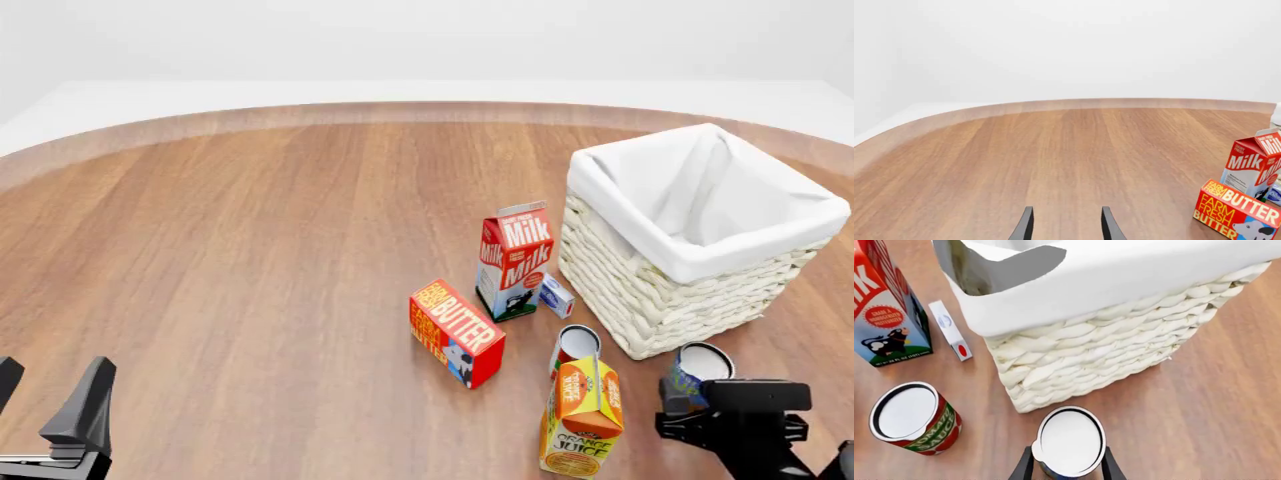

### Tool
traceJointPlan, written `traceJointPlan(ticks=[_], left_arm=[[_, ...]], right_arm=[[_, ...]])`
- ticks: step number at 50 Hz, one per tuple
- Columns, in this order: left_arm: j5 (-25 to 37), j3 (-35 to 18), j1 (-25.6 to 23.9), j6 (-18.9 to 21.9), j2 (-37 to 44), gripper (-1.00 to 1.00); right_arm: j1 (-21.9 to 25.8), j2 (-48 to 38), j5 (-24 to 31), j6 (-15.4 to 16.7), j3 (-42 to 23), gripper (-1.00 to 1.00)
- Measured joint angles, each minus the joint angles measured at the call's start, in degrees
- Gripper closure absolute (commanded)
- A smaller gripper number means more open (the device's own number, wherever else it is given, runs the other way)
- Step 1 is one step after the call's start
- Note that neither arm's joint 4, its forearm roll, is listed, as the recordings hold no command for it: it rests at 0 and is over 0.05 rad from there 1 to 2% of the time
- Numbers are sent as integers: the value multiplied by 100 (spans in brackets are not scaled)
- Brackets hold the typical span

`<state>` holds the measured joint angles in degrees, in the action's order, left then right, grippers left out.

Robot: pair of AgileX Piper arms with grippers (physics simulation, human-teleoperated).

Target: Pick up the alphabet soup, and put it in the basket.

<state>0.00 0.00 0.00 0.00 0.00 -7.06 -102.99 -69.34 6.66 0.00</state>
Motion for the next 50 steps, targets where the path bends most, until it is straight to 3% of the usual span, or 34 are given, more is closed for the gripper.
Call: traceJointPlan(ticks=[4,5,39,45,50], left_arm=[[0,0,0,0,0,-100],[0,0,0,0,0,-100],[0,0,0,0,0,-100],[0,0,0,0,0,-100],[0,0,0,0,0,-100]], right_arm=[[-2,-42,-18,7,0,-100],[0,-51,-22,7,0,100],[36,350,33,160,0,100],[49,839,433,165,0,100],[69,1584,1113,173,0,100]])
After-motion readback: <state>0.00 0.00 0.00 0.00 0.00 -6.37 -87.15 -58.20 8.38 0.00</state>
